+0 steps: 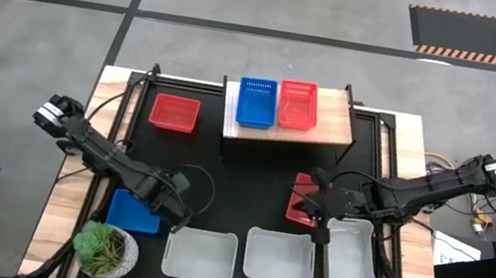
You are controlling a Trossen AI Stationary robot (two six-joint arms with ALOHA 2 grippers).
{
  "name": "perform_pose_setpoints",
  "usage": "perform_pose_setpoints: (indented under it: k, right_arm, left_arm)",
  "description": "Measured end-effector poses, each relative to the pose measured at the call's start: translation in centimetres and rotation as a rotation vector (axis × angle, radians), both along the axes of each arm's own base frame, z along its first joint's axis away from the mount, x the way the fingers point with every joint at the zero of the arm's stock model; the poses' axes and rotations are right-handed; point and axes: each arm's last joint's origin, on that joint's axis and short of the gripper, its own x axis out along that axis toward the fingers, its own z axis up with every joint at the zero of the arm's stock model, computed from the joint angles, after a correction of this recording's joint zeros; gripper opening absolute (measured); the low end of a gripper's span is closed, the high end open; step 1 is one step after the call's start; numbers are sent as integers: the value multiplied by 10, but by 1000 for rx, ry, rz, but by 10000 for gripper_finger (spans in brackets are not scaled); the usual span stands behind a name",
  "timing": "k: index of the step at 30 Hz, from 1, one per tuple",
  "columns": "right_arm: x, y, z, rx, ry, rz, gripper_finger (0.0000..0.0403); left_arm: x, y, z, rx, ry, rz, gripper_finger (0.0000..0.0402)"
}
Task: Stack baskets on shelf by color
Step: Put the middle white bin on the shelf
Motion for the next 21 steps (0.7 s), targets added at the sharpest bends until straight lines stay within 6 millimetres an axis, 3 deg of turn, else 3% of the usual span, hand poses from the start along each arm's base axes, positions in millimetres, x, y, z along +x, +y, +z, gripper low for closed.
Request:
perform_pose_setpoints:
  k: [4, 8, 15, 21]
  right_arm:
    - [-5, -2, -6, 54, 77, -97, 9]
    - [-8, -1, -26, 72, 246, -148, 19]
    - [11, 5, -44, 42, 332, -161, 94]
    - [16, 9, -36, 53, 473, -137, 150]
  left_arm:
    - [1, 3, 1, 28, -16, -31, 79]
    - [5, 7, 7, 89, -77, -101, 79]
    - [19, 17, 19, 218, -181, -284, 79]
    - [28, 16, 33, 238, -240, -434, 79]
